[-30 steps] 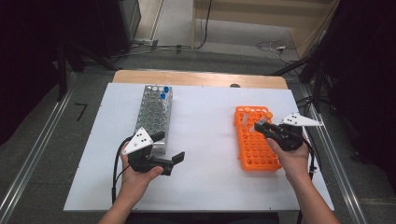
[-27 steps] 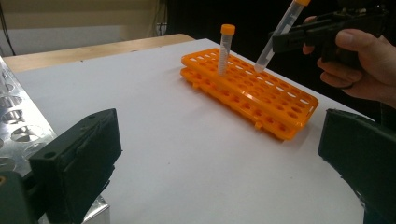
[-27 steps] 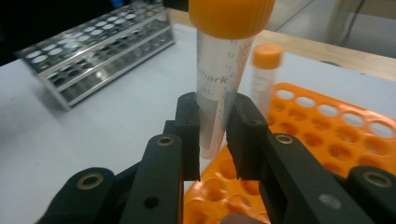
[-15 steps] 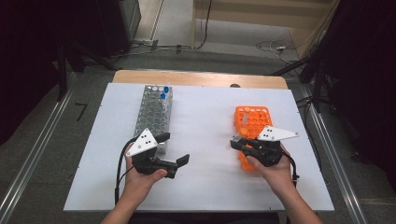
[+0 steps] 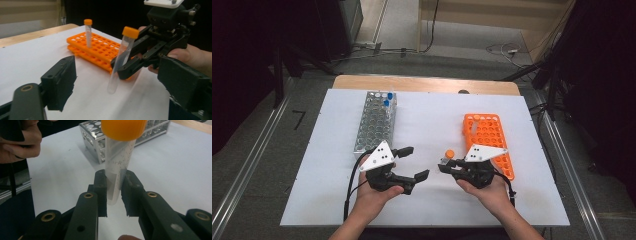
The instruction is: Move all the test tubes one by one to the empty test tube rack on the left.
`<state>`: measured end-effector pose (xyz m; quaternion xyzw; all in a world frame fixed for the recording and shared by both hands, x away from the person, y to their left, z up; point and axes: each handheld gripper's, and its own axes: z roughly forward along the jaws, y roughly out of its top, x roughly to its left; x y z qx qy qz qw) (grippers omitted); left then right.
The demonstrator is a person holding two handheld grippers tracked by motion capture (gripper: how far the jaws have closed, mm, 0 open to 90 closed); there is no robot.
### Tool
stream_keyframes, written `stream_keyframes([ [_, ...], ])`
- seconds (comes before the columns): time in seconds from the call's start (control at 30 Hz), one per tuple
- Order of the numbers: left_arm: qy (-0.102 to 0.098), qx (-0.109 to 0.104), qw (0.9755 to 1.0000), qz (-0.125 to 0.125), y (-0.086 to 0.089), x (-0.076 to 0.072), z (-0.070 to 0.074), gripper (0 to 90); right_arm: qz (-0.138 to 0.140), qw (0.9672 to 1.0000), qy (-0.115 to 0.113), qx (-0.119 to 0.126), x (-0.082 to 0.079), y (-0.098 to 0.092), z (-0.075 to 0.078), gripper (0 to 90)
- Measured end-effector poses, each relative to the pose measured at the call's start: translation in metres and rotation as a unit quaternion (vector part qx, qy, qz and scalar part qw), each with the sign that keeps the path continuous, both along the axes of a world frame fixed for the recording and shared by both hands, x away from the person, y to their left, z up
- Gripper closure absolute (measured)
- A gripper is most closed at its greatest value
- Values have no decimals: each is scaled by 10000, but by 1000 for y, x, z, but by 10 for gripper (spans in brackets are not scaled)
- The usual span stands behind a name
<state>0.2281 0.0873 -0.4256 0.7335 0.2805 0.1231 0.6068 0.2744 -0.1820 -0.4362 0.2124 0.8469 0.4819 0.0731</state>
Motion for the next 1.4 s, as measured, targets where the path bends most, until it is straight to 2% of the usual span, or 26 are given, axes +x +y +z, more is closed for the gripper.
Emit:
stream_keyframes([
  [0.17,7,14,9997,-248,-12,0,0,275,144,9999,7,-41,-3,8,-1,732],
  [0.37,16,4,9996,-296,-22,3,0,398,373,9992,1,-118,-8,18,-1,732],
  [0.53,-19,131,9994,-331,-25,4,0,539,561,9983,-24,-166,-14,23,0,732],
  [0.6,-54,201,9992,-346,-26,4,-1,590,591,9981,-13,-192,-15,25,0,732],
  [0.67,-50,185,9990,-406,-27,4,-1,626,619,9979,-12,-197,-15,25,0,733],
  [0.73,-99,281,9985,-449,-30,4,-1,670,624,9979,14,-172,-15,25,0,733],
  [0.8,-149,388,9981,-453,-31,3,-1,688,646,9978,33,-158,-15,25,1,732],
  [0.97,-174,389,9983,-409,-30,4,1,715,627,9979,49,-126,-15,23,2,732],
  [1.1,-239,446,9984,-271,-31,4,2,732,593,9982,75,-67,-14,21,2,730],
  [1.2,-214,344,9989,-235,-29,6,2,748,580,9983,92,0,-12,19,3,723],
  [1.27,-258,361,9988,-205,-29,6,2,748,561,9984,105,36,-11,18,3,718],
  [1.4,-304,319,9990,-95,-24,8,6,748,556,9984,90,51,-9,15,2,632],
])
